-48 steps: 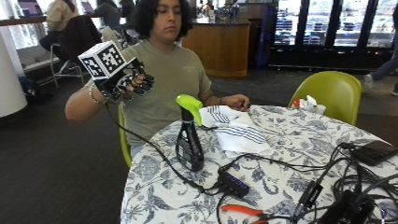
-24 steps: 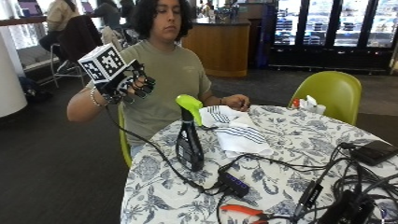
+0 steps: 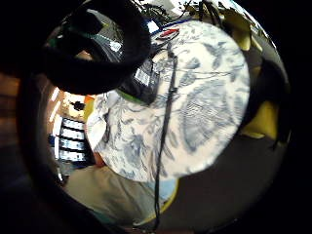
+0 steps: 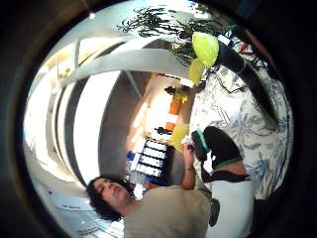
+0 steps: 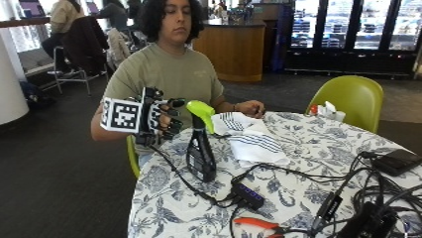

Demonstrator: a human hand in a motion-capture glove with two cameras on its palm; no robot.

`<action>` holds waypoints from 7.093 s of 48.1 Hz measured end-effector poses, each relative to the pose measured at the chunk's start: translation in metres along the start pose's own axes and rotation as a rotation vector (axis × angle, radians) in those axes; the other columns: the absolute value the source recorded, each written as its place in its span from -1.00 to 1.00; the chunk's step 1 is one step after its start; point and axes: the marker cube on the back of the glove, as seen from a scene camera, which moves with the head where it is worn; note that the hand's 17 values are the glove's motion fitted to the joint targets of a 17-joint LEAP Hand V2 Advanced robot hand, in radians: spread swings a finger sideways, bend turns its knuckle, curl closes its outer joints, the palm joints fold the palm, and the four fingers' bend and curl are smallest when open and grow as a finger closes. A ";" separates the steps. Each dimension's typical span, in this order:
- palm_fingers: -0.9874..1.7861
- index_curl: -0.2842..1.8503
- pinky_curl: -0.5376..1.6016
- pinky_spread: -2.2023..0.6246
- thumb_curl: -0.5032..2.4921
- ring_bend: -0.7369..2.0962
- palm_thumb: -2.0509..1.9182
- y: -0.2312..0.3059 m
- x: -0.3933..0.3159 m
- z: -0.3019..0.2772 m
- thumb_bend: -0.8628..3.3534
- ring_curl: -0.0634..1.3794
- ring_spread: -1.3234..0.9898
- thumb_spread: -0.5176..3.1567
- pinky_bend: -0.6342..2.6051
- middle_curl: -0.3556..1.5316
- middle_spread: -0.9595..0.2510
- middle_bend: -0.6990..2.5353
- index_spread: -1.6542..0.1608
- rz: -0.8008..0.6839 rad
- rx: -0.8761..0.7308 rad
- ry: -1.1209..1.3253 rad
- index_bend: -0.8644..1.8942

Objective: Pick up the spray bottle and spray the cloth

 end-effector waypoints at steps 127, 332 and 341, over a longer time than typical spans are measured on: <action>-0.02 -0.50 -0.18 0.70 -0.41 -0.18 0.42 -0.065 0.029 0.050 -0.60 -0.45 0.13 -0.18 -0.41 -0.24 0.67 -0.43 0.48 -0.048 -0.005 -0.075 -0.29; 0.22 -0.10 -0.12 0.54 -0.16 -0.13 0.43 -0.160 -0.111 0.450 -0.63 -0.28 0.06 -0.31 -0.47 -0.06 0.49 -0.26 0.53 -0.185 -0.597 -0.086 -0.18; -0.03 -0.24 -0.15 0.66 -0.26 -0.25 0.34 -0.131 -0.088 0.385 -0.62 -0.39 0.06 -0.22 -0.44 -0.17 0.49 -0.39 0.49 -0.314 -0.738 0.227 -0.29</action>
